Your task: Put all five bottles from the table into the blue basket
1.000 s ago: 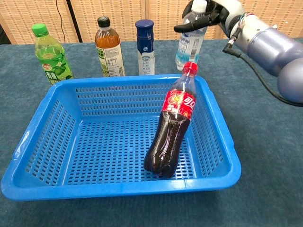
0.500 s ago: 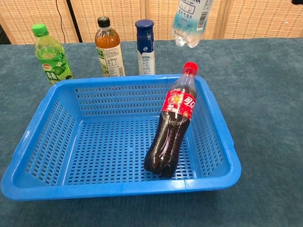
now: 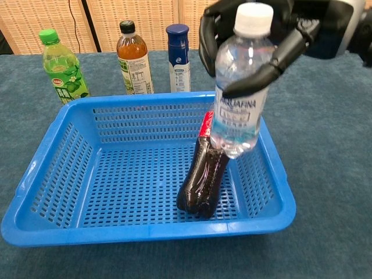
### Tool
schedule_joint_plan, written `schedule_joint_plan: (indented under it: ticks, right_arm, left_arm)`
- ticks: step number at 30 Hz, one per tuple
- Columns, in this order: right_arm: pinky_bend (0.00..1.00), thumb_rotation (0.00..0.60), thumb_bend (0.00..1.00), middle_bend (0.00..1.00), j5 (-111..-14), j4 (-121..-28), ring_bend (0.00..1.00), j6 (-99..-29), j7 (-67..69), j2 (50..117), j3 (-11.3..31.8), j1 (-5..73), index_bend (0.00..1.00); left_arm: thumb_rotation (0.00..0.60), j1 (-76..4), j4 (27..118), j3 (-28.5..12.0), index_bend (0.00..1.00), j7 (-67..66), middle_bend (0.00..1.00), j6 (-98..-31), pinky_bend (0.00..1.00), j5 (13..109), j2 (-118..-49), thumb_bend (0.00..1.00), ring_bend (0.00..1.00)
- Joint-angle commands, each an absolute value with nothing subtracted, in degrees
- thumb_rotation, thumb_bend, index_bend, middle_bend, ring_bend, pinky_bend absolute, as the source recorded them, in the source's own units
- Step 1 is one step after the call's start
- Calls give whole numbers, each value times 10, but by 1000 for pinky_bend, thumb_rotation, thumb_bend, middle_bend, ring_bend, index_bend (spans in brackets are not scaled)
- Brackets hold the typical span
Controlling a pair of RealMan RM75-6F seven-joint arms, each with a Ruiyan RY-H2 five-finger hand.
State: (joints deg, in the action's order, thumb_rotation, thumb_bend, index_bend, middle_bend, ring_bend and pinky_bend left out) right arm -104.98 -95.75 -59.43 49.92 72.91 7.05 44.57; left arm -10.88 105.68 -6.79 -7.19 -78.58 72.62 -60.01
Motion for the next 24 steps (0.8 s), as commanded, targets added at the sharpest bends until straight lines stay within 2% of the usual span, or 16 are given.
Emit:
schedule_joint_plan:
  ticks: [1,10,14,16,20,22,24]
  right_arm:
    - [719,600,283,682,-1090,-943,705,-614,527,723,31,459,670]
    - [719,600,284,681,-1110,-920,703,-629,528,736,-16,465,670]
    - [710,600,283,652,-1109,-903,668,-641,518,754,-29,462,650]
    - [701,600,258,590,-1110,-892,614,-646,502,762,-35,460,586]
    - [632,600,68,354,-1100,-886,417,-664,466,776,-35,449,343]
    - [539,600,14,229,-1091,-893,301,-665,451,777,-33,447,230]
    - [362,600,0,73,-1081,-903,129,-662,436,773,-31,447,91]
  left_arm:
    - [600,-109,1057,-68,0,-72,0,-786,0,726,-600,0,0]
    - [600,-109,1059,-66,0,-76,0,-786,0,729,-601,0,0]
    - [600,-108,1060,-65,0,-75,0,-787,0,731,-601,0,0]
    - [600,-108,1060,-64,0,-74,0,-787,0,732,-601,0,0]
    - [600,-108,1060,-65,0,-73,0,-787,0,732,-600,0,0]
    - [600,-108,1060,-64,0,-72,0,-786,0,732,-600,0,0]
    - [600,-108,1060,-64,0,-71,0,-786,0,733,-600,0,0]
